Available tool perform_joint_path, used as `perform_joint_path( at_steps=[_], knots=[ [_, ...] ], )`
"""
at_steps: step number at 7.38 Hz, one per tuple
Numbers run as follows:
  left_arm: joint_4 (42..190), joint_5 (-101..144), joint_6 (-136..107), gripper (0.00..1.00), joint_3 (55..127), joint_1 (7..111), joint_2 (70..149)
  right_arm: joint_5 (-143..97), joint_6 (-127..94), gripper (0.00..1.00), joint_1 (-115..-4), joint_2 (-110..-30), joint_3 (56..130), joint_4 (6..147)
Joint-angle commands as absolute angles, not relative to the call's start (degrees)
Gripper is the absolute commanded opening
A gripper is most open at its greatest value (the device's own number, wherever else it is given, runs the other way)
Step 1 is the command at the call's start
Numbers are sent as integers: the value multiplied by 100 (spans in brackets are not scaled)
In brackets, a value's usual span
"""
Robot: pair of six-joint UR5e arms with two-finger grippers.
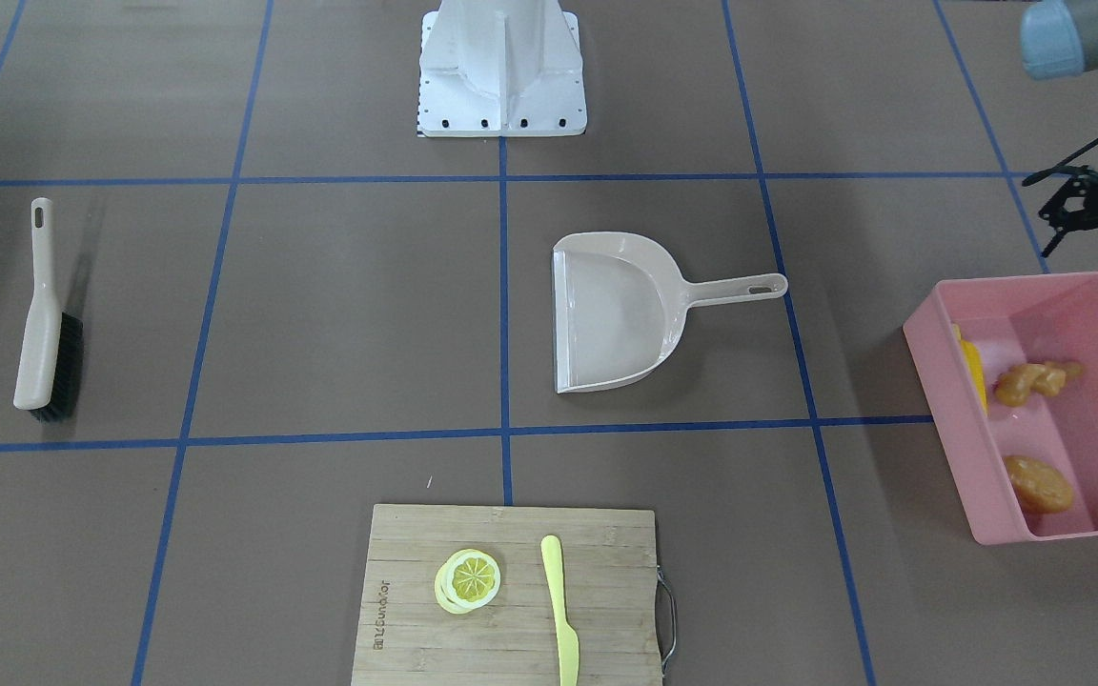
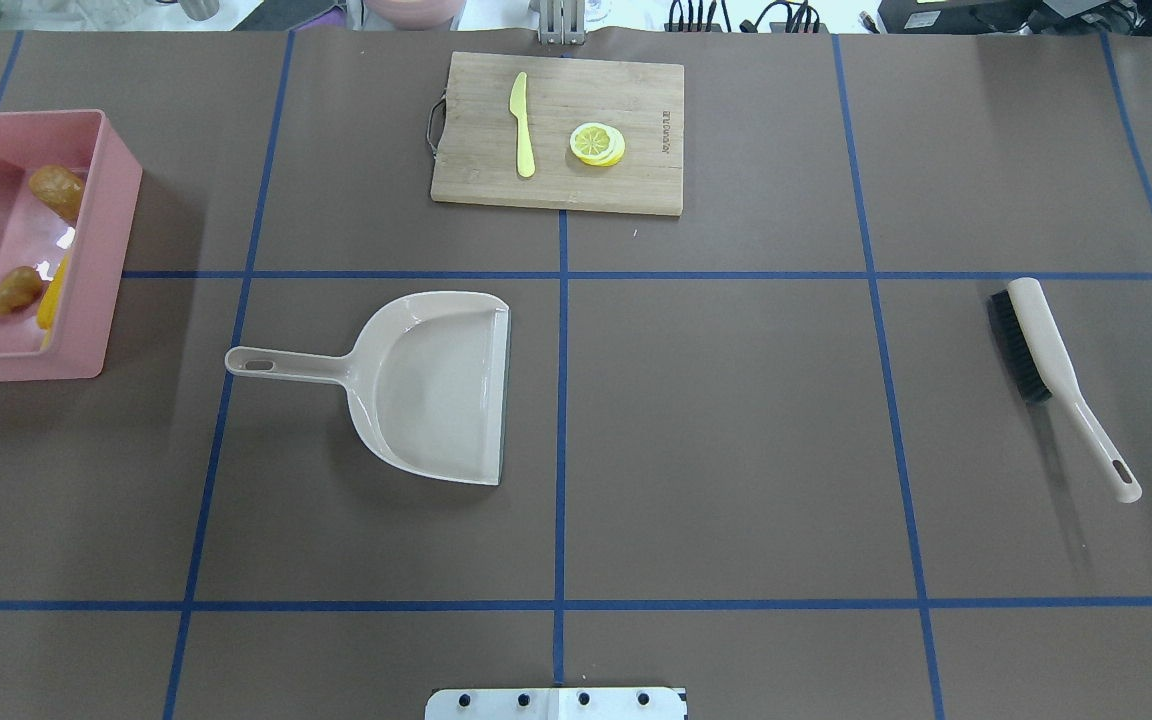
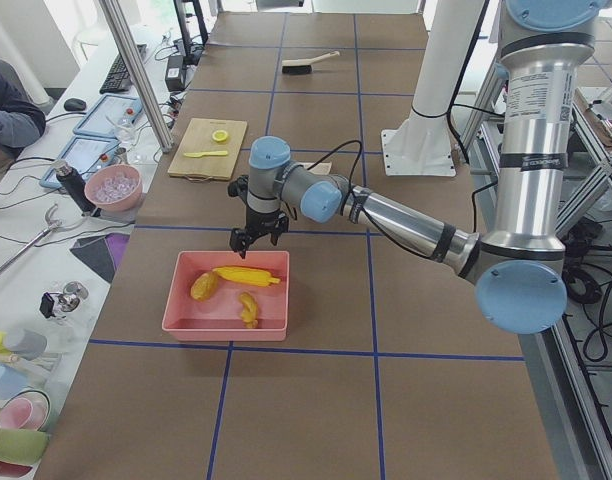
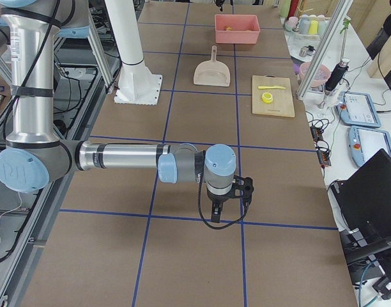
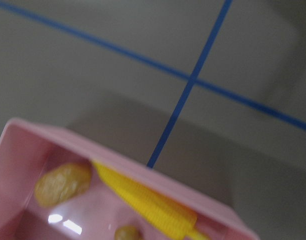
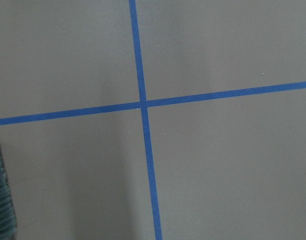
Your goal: Sweep and dump trash into bin
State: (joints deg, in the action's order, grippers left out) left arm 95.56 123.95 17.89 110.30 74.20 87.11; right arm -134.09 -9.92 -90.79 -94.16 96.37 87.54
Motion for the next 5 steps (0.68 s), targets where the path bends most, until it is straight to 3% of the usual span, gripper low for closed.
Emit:
perform_joint_path(
  at_steps=[1,5],
  knots=[
    [9431,13458,789,99,10838,8233,7921,-13412,-976,100,-9079,-9422,9633,8754],
    [9475,13693,-615,99,10187,8578,7910,-13403,-976,100,-9070,-9413,9545,8745]
  ],
)
